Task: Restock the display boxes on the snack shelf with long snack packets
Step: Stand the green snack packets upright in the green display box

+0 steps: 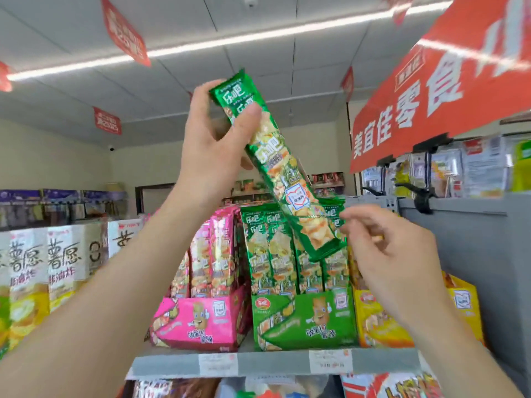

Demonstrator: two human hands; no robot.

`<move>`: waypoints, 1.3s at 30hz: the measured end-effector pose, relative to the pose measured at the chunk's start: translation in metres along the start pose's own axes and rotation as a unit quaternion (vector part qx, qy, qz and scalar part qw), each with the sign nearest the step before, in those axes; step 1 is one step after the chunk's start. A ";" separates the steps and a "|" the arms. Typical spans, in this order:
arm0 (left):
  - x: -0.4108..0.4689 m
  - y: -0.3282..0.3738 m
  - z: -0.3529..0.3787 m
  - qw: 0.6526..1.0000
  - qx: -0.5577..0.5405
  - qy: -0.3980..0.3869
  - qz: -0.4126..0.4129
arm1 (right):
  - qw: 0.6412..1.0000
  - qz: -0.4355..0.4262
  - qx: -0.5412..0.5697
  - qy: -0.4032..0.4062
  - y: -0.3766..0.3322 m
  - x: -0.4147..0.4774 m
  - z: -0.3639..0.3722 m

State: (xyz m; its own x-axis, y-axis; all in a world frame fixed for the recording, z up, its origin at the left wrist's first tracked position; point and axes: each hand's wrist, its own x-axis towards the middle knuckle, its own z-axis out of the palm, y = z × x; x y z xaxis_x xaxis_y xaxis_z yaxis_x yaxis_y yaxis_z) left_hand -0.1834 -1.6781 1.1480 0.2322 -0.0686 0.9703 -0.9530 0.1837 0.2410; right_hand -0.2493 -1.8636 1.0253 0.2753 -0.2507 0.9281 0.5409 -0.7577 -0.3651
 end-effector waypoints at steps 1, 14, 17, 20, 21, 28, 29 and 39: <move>0.011 -0.002 -0.001 1.000 -0.001 0.021 0.019 | 1.000 -0.022 -0.022 0.003 0.000 0.016 0.001; 0.070 -0.074 0.009 0.992 0.101 0.045 0.062 | 0.913 -0.011 -0.120 -0.389 0.029 0.098 0.014; 0.066 -0.079 0.016 0.993 0.106 -0.005 0.057 | 0.915 -0.001 -0.108 -0.389 0.033 0.102 0.012; 0.070 -0.078 0.012 0.990 0.124 -0.028 0.063 | 0.918 0.004 -0.104 -0.383 0.039 0.104 0.015; 0.070 -0.079 0.011 0.990 0.125 -0.039 0.058 | 0.917 0.000 -0.107 -0.384 0.040 0.105 0.017; 0.052 -0.102 0.031 0.971 0.137 -0.190 -0.045 | 0.920 -0.003 -0.086 -0.382 0.042 0.109 0.020; 0.049 -0.106 0.033 0.964 0.140 -0.215 -0.069 | 0.923 0.000 -0.076 -0.378 0.044 0.109 0.020; 0.029 -0.102 0.030 0.871 0.256 -0.408 -0.096 | 0.926 0.046 -0.067 -0.370 0.051 0.111 0.014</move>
State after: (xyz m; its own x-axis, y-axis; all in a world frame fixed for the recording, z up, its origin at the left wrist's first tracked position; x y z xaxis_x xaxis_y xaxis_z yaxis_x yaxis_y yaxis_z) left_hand -0.0854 -1.7283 1.1510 0.3789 -0.7632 0.5233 -0.9229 -0.3538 0.1521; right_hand -0.1797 -1.9214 1.1088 0.8109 0.1256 0.5715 0.3986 -0.8336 -0.3824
